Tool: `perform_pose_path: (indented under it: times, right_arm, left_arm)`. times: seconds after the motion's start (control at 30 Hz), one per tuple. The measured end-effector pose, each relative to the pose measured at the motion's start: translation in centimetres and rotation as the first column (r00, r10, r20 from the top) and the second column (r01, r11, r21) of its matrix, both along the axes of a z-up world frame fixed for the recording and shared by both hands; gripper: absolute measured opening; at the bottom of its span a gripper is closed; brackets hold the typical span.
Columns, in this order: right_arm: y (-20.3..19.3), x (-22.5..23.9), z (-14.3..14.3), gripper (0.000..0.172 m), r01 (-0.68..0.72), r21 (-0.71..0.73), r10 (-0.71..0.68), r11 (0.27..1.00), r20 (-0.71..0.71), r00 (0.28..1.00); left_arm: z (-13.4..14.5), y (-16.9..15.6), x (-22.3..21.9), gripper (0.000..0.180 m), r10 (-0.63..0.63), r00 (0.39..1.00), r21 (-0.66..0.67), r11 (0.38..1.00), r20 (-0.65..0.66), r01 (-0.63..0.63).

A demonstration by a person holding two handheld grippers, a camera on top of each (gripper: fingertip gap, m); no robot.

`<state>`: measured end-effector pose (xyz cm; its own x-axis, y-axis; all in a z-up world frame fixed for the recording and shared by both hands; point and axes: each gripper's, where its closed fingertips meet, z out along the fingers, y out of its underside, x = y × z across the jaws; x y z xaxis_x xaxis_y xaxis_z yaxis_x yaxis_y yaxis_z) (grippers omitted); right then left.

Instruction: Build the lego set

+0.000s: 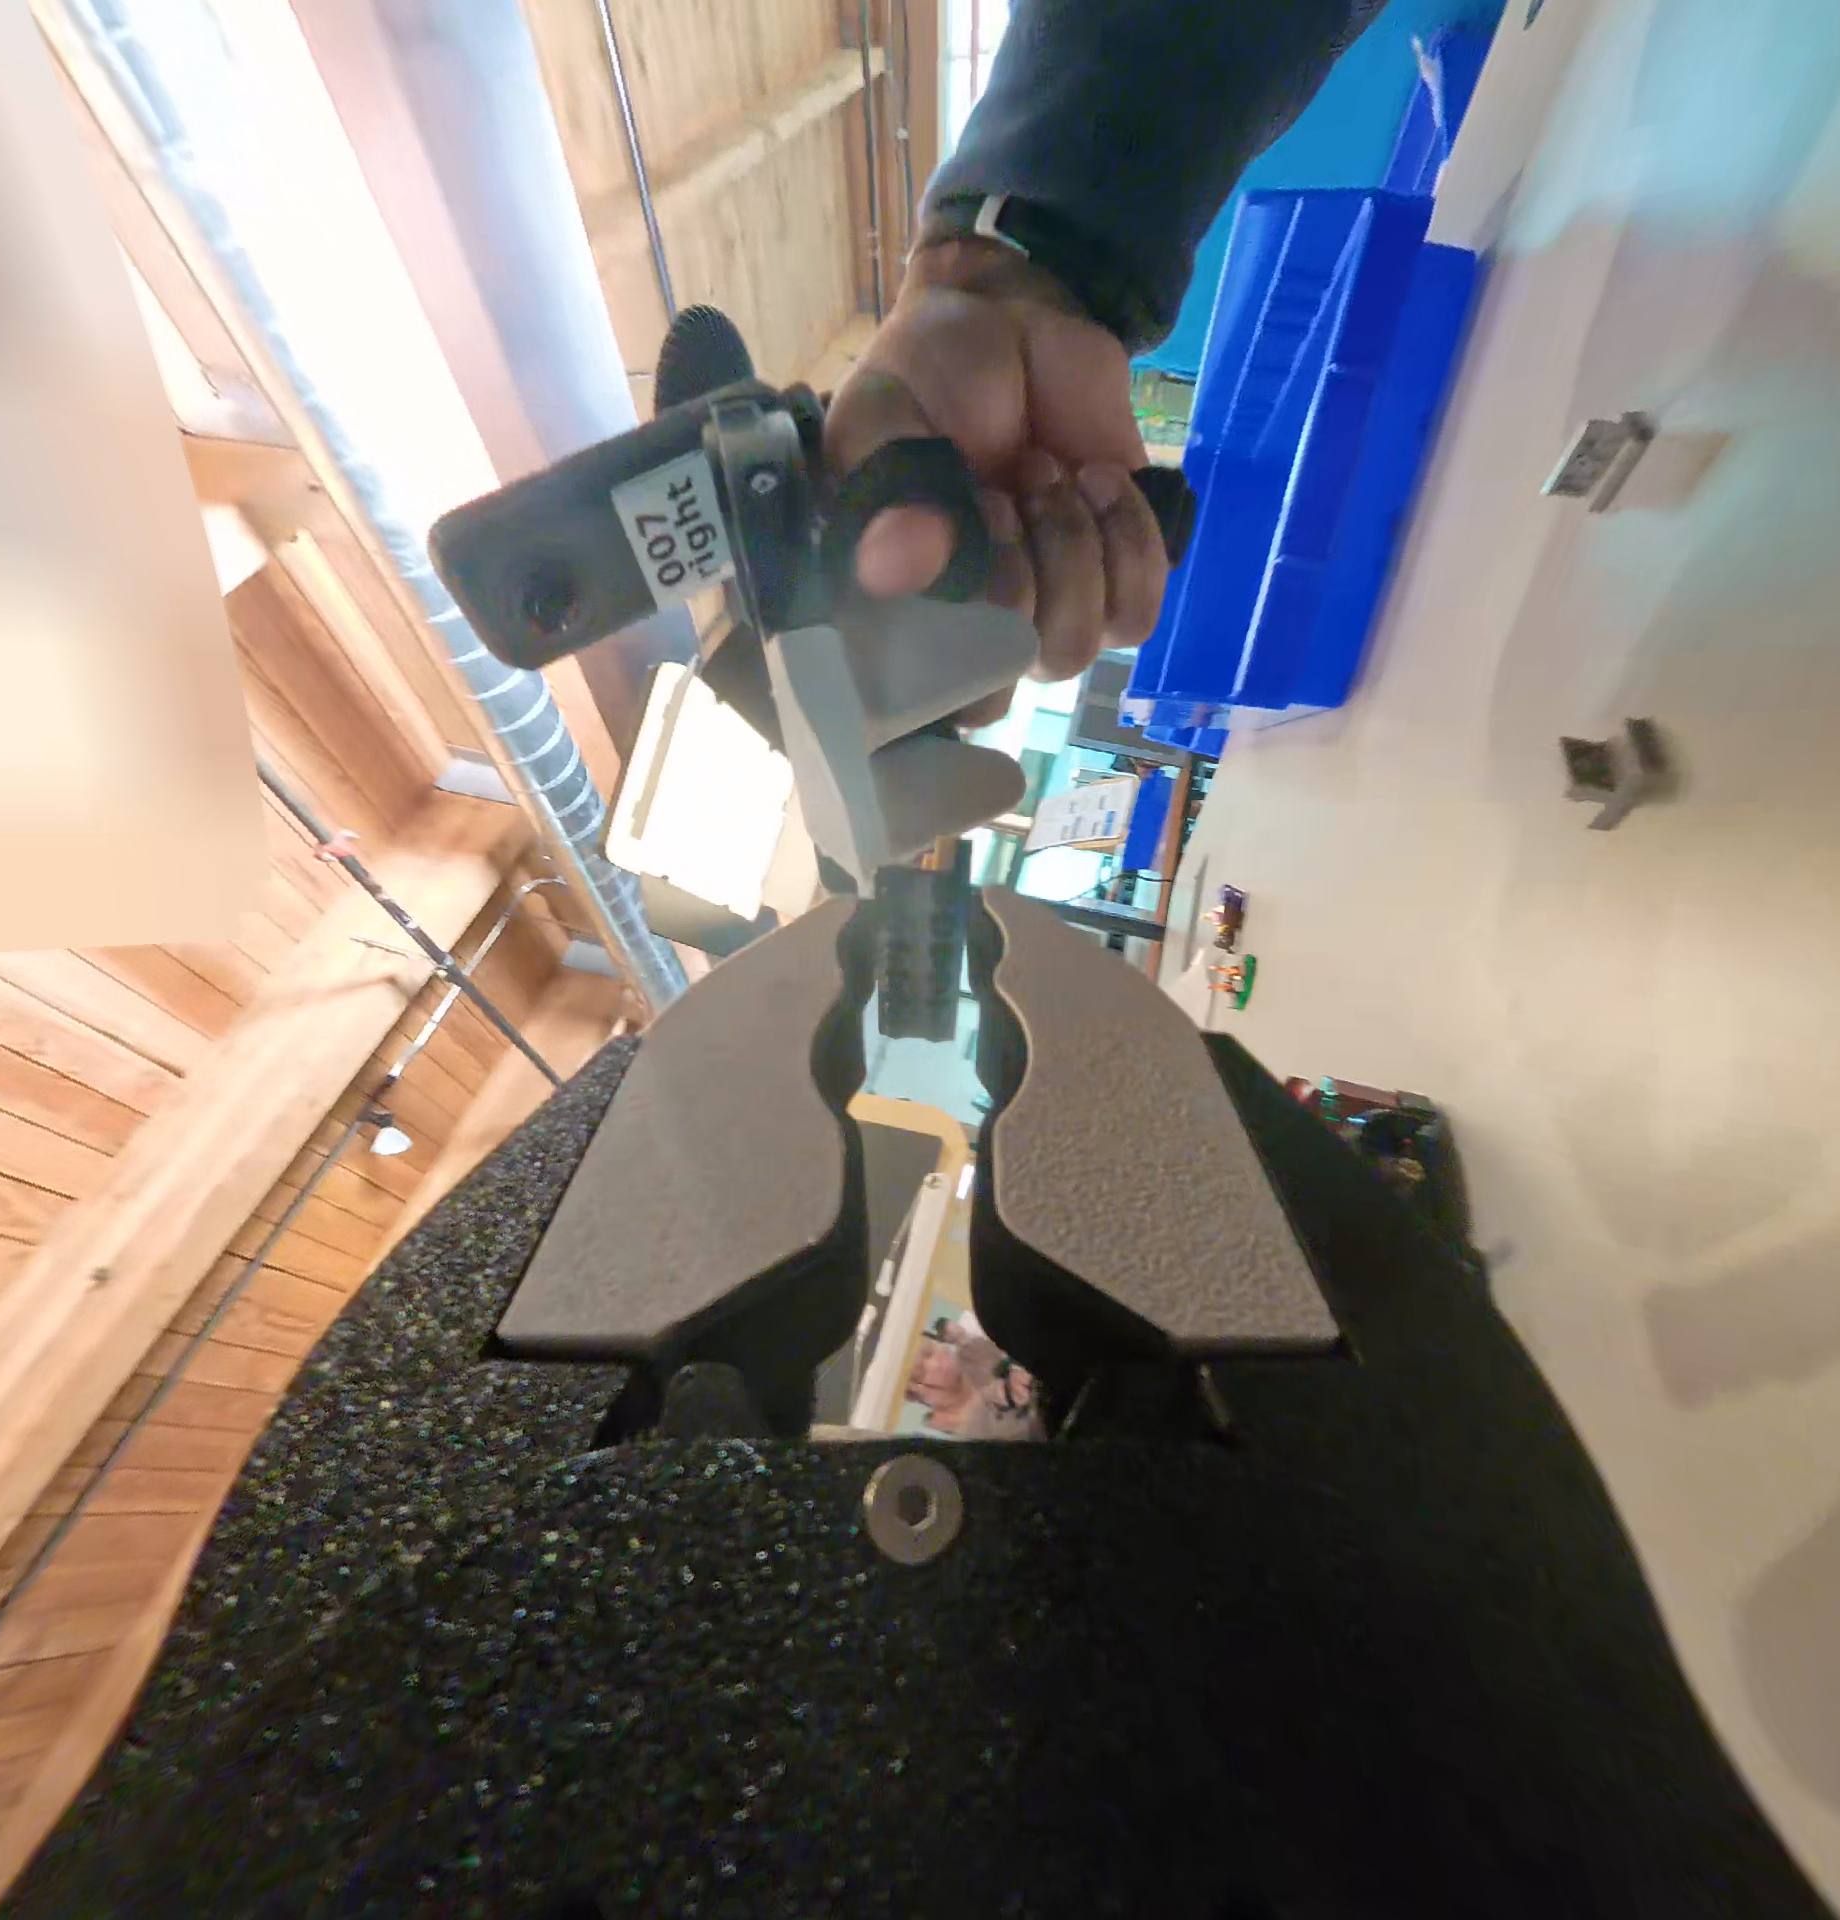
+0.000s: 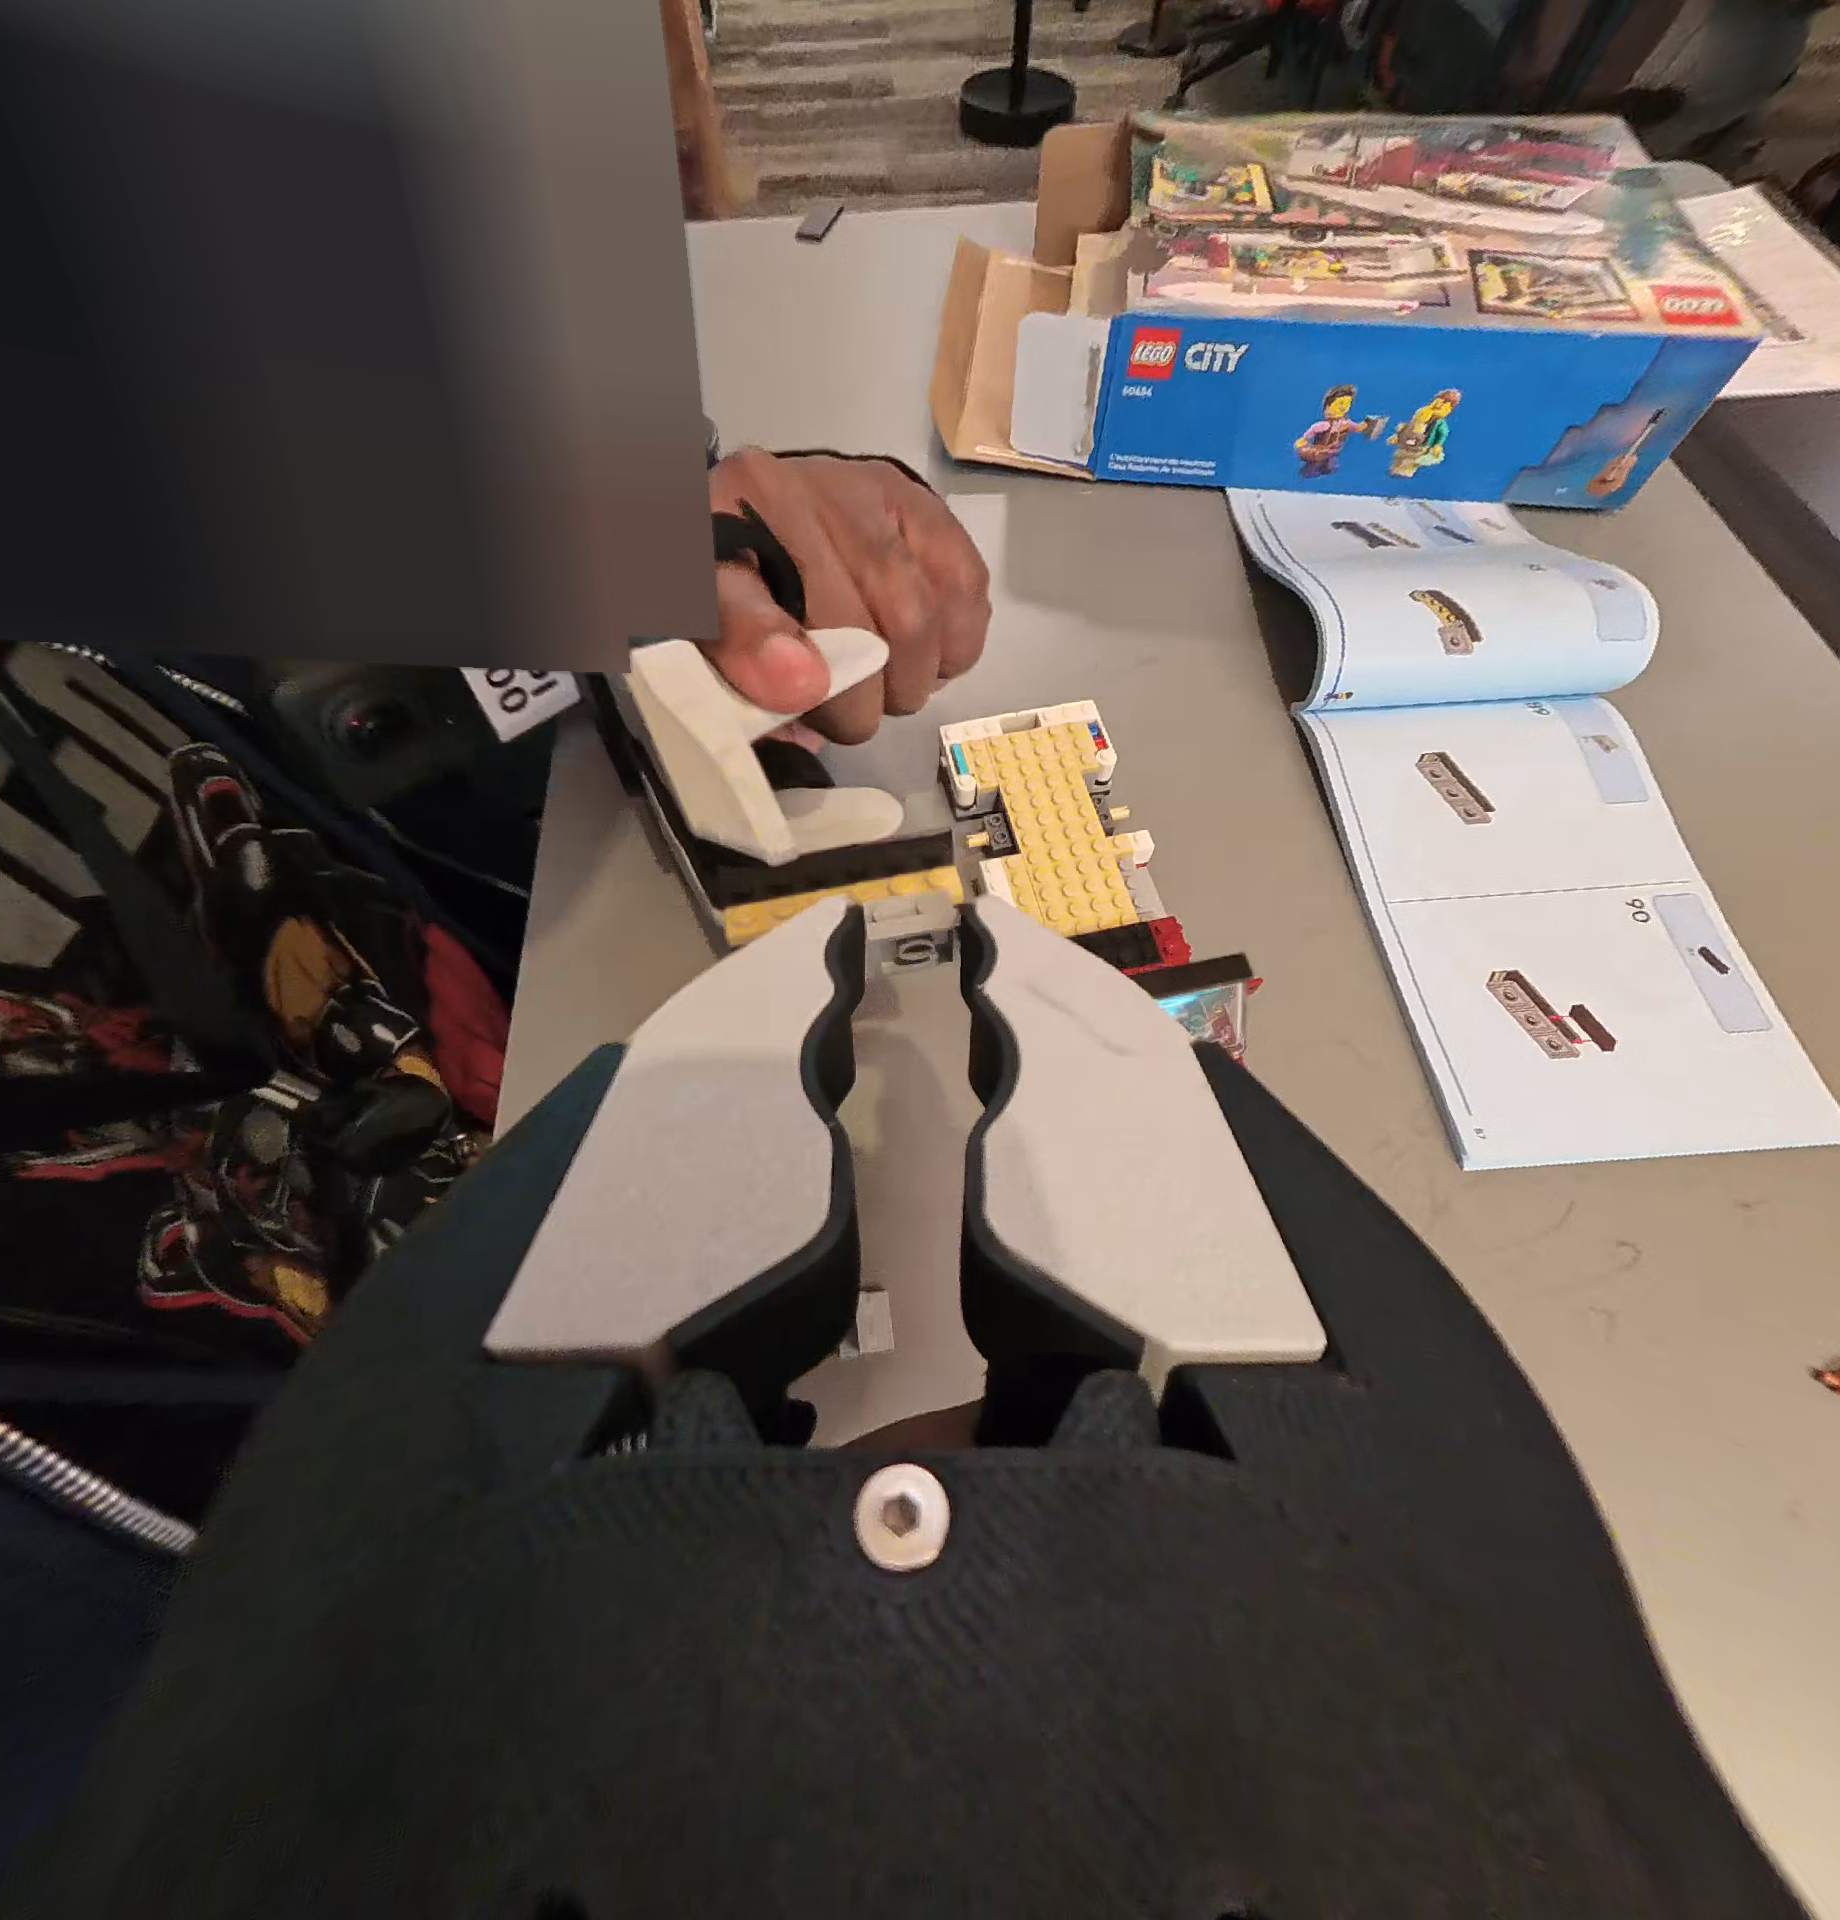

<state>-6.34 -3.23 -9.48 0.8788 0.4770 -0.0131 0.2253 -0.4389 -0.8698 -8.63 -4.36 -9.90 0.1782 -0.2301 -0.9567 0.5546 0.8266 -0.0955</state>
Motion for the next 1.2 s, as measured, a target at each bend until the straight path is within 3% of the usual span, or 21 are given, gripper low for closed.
perform_pose_path:
  times: [0.23, 0.43, 1.2]
  right_arm:
    - [0.8, 1.3, 1.3, 0.017, -0.030, -0.117, 0.044, 0.993, 0.125, 0.991]
    - [1.6, 1.3, 2.3, 0.017, -0.047, -0.172, 0.085, 0.984, 0.220, 0.972]
    - [2.5, -0.4, 3.6, 0.017, -0.088, -0.212, 0.140, 0.973, 0.244, 0.960]
  left_arm:
    - [1.6, -0.1, 1.8, 0.016, 0.047, 0.986, 0.059, 0.997, 0.161, -0.057]
    - [3.1, 0.3, 1.8, 0.016, 0.063, 0.969, 0.022, 0.997, 0.240, -0.070]
    - [4.7, 0.8, 0.2, 0.016, 0.043, 0.952, 0.010, 0.999, 0.304, -0.048]
